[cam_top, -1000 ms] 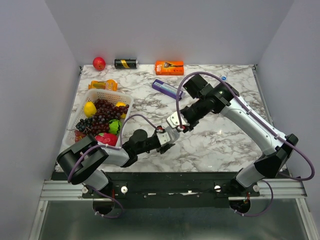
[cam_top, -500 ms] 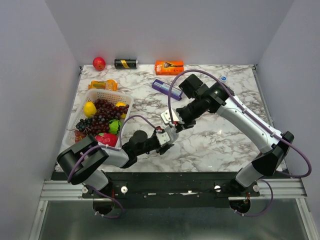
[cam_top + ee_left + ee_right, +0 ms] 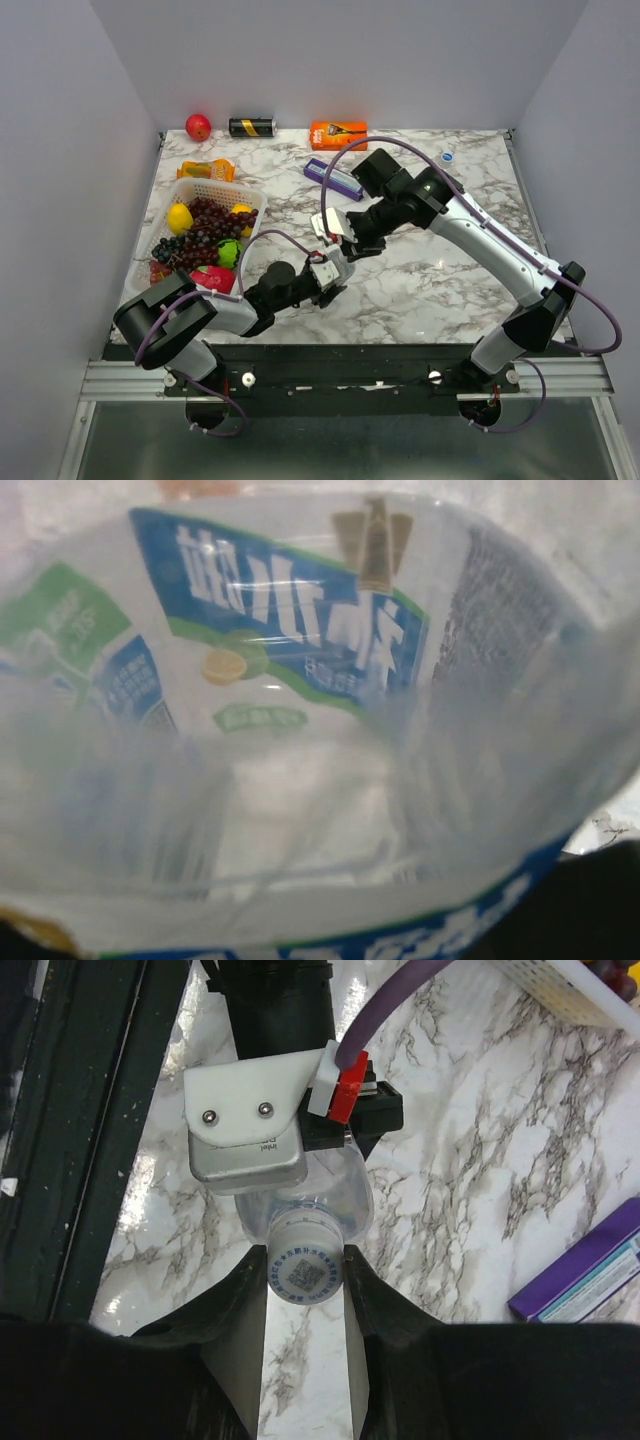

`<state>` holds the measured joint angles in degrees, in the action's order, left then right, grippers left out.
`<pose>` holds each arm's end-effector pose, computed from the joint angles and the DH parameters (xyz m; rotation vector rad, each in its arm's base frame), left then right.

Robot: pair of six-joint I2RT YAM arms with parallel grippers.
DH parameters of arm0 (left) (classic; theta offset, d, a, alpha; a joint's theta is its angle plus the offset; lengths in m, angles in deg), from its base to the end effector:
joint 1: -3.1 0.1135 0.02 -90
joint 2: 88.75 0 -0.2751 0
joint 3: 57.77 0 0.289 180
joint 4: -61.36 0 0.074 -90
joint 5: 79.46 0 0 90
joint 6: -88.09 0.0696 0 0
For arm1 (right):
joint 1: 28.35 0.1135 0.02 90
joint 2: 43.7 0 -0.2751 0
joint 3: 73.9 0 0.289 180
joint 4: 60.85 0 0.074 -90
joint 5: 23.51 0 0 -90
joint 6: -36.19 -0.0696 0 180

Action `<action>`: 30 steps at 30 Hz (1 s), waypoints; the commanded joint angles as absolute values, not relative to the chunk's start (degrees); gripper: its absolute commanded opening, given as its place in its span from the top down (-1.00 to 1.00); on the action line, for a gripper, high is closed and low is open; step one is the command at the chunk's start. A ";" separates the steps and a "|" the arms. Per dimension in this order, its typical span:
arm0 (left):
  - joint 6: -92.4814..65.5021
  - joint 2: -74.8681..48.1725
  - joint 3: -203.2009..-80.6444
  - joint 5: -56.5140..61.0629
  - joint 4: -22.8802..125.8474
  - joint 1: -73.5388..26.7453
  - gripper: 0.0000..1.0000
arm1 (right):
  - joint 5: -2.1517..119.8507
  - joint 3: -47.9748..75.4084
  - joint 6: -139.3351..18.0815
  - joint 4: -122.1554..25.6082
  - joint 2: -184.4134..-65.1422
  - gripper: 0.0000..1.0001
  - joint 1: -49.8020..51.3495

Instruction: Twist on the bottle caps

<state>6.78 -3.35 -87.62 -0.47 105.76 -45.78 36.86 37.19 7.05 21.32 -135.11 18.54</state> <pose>0.1880 -0.2355 0.1219 0.9951 1.5140 -0.6736 0.2216 0.2871 0.3666 -2.1534 1.3677 0.5925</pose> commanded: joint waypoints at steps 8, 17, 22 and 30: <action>-0.93 -6.49 -91.37 15.45 111.96 -44.97 1.00 | 39.58 37.05 -24.44 27.70 -142.14 0.56 19.90; -4.90 -7.11 -92.87 17.74 108.71 -44.89 1.00 | 47.58 36.61 -38.50 24.08 -143.98 0.59 19.90; -4.81 -6.40 -93.83 17.83 107.39 -44.97 1.00 | 50.84 39.59 -44.84 25.22 -146.09 0.56 19.90; -5.69 -5.87 -92.78 16.87 105.01 -44.71 1.00 | 52.08 44.85 -44.76 25.31 -148.11 0.03 19.90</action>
<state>-0.35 -3.68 -89.00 12.19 96.23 -46.09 51.90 43.47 -42.48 15.90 -144.95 18.17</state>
